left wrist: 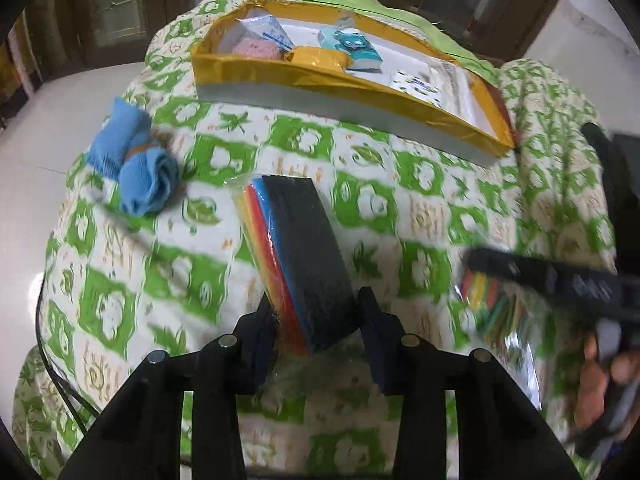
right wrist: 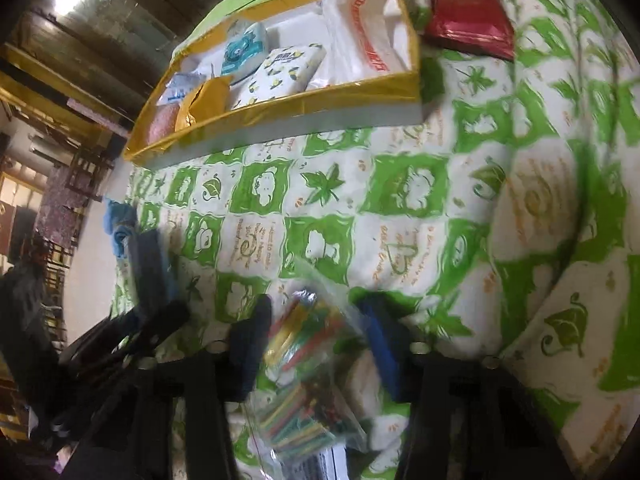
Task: Organize soft objects
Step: 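Lift the zip-bag pack with the left tool while the right tool grasps the clear coloured-sticks bag, then hold the zip-bag pack in the left tool while the right tool holds the sticks bag above the quilt, then carry the zip-bag pack into the tray with the left tool while the right tool carries the sticks bag there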
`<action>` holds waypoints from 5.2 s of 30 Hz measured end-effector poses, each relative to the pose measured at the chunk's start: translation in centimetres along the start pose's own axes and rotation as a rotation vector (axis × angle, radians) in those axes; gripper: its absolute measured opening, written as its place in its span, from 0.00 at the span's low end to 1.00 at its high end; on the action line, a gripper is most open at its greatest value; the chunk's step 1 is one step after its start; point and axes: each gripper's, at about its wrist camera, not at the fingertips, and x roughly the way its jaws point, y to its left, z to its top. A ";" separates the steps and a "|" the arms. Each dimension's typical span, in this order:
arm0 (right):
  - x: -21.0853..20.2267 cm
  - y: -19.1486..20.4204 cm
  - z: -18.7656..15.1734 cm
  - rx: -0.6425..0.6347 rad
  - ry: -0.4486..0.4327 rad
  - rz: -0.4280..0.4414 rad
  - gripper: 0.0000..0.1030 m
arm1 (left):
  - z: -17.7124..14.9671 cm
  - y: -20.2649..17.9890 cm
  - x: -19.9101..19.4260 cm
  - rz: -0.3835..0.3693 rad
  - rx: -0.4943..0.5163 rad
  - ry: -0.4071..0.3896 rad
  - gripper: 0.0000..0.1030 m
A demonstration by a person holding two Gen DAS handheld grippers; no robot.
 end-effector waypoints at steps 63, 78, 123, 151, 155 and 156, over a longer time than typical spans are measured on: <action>-0.7 3.1 0.0 -0.157 -0.126 0.000 0.15 | -0.8 0.7 -0.9 -0.063 -0.018 -0.125 0.30; -0.7 3.0 0.0 -0.149 -0.127 0.001 0.15 | -0.8 0.7 -1.2 -0.066 -0.022 -0.132 0.30; -1.9 2.7 0.1 -0.126 -0.157 0.018 0.15 | -0.4 0.1 -0.9 -0.053 0.001 -0.125 0.30; -4.5 2.3 2.0 -0.101 -0.219 0.041 0.15 | 2.9 1.0 -2.7 -0.027 0.027 -0.149 0.30; -4.9 3.0 2.9 -0.123 -0.224 0.044 0.15 | 4.2 0.9 -3.1 -0.021 0.034 -0.154 0.30; -5.0 3.3 3.1 -0.130 -0.227 0.044 0.15 | 4.5 0.9 -3.2 -0.019 0.036 -0.156 0.30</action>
